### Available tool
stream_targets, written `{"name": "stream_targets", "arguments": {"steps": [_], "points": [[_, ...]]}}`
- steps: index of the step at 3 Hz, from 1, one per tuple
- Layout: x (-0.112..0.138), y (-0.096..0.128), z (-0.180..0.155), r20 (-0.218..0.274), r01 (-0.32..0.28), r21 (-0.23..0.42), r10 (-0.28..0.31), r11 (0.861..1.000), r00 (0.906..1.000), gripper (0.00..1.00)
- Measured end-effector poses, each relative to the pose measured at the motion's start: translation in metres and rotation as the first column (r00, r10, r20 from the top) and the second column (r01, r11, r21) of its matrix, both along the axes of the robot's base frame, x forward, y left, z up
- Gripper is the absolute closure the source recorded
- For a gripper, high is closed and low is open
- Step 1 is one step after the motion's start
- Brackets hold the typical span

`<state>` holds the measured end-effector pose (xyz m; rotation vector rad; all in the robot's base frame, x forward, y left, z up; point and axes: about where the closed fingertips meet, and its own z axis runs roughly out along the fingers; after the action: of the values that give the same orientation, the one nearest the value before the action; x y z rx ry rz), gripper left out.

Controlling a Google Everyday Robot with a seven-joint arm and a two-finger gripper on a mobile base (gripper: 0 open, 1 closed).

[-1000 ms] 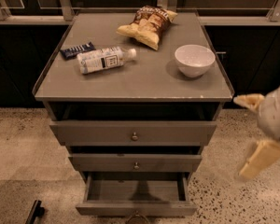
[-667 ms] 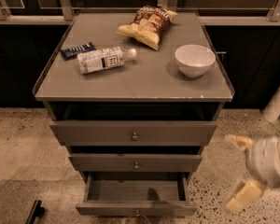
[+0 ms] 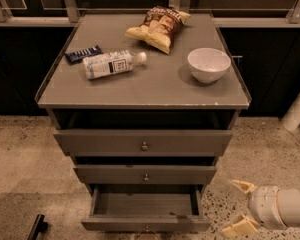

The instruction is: Close bottom drawer

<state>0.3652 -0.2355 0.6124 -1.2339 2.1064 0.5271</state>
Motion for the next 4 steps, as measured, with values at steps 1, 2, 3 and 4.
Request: {"name": "stream_targets", "arguments": {"steps": [1, 2, 3, 4], "points": [[0.000, 0.000, 0.000, 0.000, 0.000, 0.000, 0.000, 1.000, 1.0000, 0.42], [0.000, 0.000, 0.000, 0.000, 0.000, 0.000, 0.000, 1.000, 1.0000, 0.65], [0.000, 0.000, 0.000, 0.000, 0.000, 0.000, 0.000, 1.000, 1.0000, 0.89], [-0.003, -0.012, -0.021, -0.002, 0.039, 0.057, -0.039, 0.998, 0.9992, 1.00]]}}
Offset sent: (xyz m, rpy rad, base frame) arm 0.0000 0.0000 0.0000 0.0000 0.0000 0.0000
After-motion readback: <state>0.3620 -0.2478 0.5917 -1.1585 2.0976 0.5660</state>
